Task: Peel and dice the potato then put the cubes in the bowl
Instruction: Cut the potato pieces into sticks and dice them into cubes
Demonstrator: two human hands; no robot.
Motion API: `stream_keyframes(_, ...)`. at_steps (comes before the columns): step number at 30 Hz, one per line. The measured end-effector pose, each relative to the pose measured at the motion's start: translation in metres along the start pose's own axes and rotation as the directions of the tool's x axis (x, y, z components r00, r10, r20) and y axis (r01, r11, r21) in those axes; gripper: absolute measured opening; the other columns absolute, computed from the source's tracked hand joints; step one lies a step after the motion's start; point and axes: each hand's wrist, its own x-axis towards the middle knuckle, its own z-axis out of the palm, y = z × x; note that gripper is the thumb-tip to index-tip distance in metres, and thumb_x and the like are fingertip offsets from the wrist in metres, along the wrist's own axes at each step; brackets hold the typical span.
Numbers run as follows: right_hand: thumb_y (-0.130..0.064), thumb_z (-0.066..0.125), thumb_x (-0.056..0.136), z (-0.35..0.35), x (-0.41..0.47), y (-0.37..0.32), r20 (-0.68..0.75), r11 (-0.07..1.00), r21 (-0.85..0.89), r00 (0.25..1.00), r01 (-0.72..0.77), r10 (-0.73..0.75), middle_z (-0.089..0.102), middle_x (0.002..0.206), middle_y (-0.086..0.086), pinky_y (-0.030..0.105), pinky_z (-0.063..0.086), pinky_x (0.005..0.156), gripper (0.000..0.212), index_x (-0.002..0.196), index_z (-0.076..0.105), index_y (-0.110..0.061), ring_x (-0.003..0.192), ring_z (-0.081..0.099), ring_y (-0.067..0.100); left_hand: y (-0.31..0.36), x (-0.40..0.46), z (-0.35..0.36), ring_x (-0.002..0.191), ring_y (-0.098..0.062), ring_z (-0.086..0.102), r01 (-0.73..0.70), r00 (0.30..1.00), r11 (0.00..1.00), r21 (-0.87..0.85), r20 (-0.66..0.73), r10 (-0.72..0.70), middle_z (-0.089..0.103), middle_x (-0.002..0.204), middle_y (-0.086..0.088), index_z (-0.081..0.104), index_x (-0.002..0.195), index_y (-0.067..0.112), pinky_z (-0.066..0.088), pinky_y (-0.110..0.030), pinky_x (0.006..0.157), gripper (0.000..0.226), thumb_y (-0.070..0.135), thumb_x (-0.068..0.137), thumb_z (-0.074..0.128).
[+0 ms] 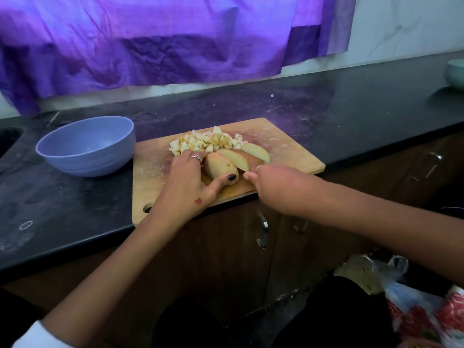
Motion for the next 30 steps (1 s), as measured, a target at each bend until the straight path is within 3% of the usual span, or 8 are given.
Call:
stream_keyframes(2,-0.014,0.026,0.105,-0.009,-0.007,0.009,0.036,0.999,0.008,0.999,0.04,-0.04,0.046,0.082,0.004,0.027,0.042,0.06,0.033,0.114,0.049,-0.036,0.075,0.051,0.017,0.0,-0.001,-0.001,0.123,-0.017,0.039,0.001,1.0,1.0,-0.015,0.011,-0.001,0.048,0.129,-0.003,0.043,0.141,0.013,0.036,-0.03,0.1,0.076,0.056,0.082,0.062)
stream_keyframes(4,-0.027,0.023,0.106,-0.016,-0.015,0.009,0.058,0.997,0.027,0.996,0.07,-0.071,0.044,0.074,0.003,0.026,0.038,0.055,0.034,0.079,0.039,-0.037,0.07,0.051,0.016,0.0,-0.002,-0.001,0.123,-0.015,0.037,0.002,1.0,0.999,-0.033,0.023,-0.001,0.046,0.129,-0.002,0.042,0.142,0.013,0.035,-0.027,0.098,0.076,0.056,0.082,0.061)
stream_keyframes(6,-0.034,0.021,0.106,-0.016,-0.011,0.007,0.035,0.994,0.091,0.997,0.062,-0.066,0.043,0.072,0.003,0.024,0.034,0.05,0.037,0.094,0.054,-0.025,0.063,0.046,0.013,0.0,-0.002,-0.001,0.124,-0.014,0.036,0.004,1.0,0.999,-0.042,0.027,-0.003,0.045,0.131,-0.001,0.041,0.142,0.014,0.034,-0.025,0.097,0.077,0.057,0.081,0.062)
stream_keyframes(9,-0.034,0.02,0.106,-0.02,-0.003,0.001,0.046,0.995,0.099,0.999,0.022,-0.027,0.044,0.068,0.004,0.022,0.033,0.045,0.045,0.126,0.053,-0.012,0.055,0.044,0.013,-0.002,-0.001,-0.001,0.124,-0.014,0.037,0.002,1.0,0.999,-0.048,0.028,0.0,0.046,0.132,0.0,0.042,0.142,0.015,0.034,-0.023,0.095,0.078,0.058,0.08,0.062)
stream_keyframes(15,-0.049,0.021,0.102,-0.035,0.003,0.026,0.085,0.993,0.083,0.993,-0.089,0.082,0.053,0.063,0.008,0.021,0.037,0.039,0.052,0.083,0.049,-0.009,0.043,0.047,0.018,-0.003,-0.001,-0.001,0.123,-0.008,0.035,-0.009,1.0,0.997,-0.074,0.028,0.011,0.047,0.132,0.003,0.041,0.143,0.018,0.028,-0.018,0.091,0.081,0.062,0.078,0.06)
stream_keyframes(20,-0.056,0.023,0.099,-0.039,-0.007,0.044,0.202,0.935,0.313,0.974,-0.166,0.105,0.037,0.052,0.003,0.011,0.024,0.036,0.052,0.079,0.045,-0.013,0.032,0.028,0.011,-0.003,0.003,0.004,0.134,-0.014,0.032,-0.02,0.997,1.0,0.01,0.08,0.019,0.041,0.147,0.002,0.031,0.149,0.02,0.029,-0.031,0.11,0.092,0.071,0.076,0.052)
stream_keyframes(26,-0.055,0.024,0.099,-0.037,-0.01,0.041,0.228,0.914,0.371,0.97,-0.162,0.079,0.035,0.052,0.001,0.012,0.022,0.035,0.052,0.076,0.045,-0.014,0.031,0.026,0.009,0.003,0.02,-0.006,0.12,-0.016,0.043,-0.104,0.979,0.992,0.072,0.185,0.089,0.051,0.127,0.003,0.038,0.145,0.023,0.038,-0.043,0.106,0.087,0.074,0.076,0.048)
stream_keyframes(30,-0.054,0.025,0.1,-0.038,-0.008,0.038,0.225,0.921,0.362,0.972,-0.146,0.065,0.036,0.053,0.002,0.013,0.023,0.035,0.05,0.078,0.045,-0.014,0.031,0.027,0.01,0.012,0.031,-0.02,0.115,-0.015,0.041,-0.138,0.935,0.964,0.227,0.351,0.051,0.042,0.108,0.006,0.043,0.141,0.027,0.03,-0.052,0.108,0.08,0.073,0.076,0.045)
